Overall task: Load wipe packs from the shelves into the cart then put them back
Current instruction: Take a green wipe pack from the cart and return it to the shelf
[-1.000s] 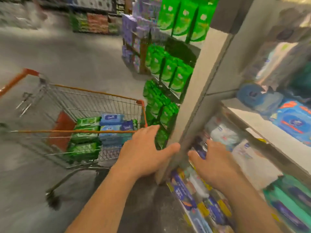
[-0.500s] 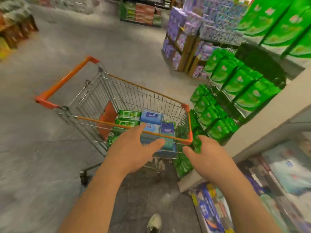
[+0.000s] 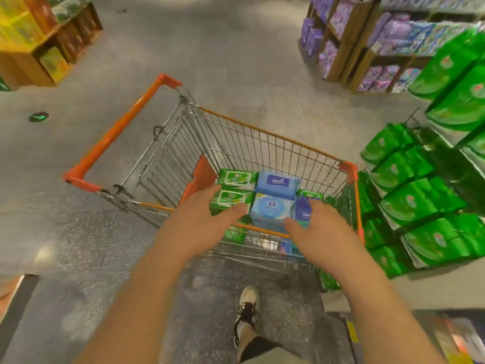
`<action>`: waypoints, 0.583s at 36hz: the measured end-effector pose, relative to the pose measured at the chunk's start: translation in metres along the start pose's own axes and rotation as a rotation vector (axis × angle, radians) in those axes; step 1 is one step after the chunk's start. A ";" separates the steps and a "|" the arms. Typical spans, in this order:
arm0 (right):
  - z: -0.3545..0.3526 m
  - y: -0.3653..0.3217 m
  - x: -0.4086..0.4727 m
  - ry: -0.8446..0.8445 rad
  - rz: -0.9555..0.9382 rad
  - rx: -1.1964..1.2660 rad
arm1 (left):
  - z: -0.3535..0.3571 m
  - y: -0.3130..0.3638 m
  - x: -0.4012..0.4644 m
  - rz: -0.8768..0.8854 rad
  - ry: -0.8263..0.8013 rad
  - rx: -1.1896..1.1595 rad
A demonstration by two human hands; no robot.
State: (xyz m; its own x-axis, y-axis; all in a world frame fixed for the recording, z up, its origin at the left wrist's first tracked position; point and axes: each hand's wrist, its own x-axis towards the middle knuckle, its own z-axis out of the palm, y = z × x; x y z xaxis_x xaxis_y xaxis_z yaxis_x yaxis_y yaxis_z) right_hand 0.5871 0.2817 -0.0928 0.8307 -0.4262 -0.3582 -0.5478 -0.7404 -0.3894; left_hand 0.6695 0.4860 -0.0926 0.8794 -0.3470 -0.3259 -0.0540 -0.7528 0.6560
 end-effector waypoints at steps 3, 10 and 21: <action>0.000 -0.002 0.043 -0.062 0.014 0.021 | -0.004 0.012 0.042 -0.022 -0.045 0.007; 0.001 -0.018 0.130 -0.162 -0.033 -0.014 | -0.013 0.022 0.133 -0.076 -0.086 0.040; 0.019 -0.040 0.221 -0.213 0.002 0.089 | -0.029 -0.018 0.209 -0.171 -0.148 -0.063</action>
State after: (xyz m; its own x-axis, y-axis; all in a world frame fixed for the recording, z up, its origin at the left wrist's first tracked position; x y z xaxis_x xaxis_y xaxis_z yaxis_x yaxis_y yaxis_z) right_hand 0.7909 0.2266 -0.1725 0.7950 -0.3012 -0.5266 -0.5639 -0.6869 -0.4584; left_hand 0.8684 0.4435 -0.1531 0.7941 -0.2989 -0.5292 0.1240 -0.7727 0.6225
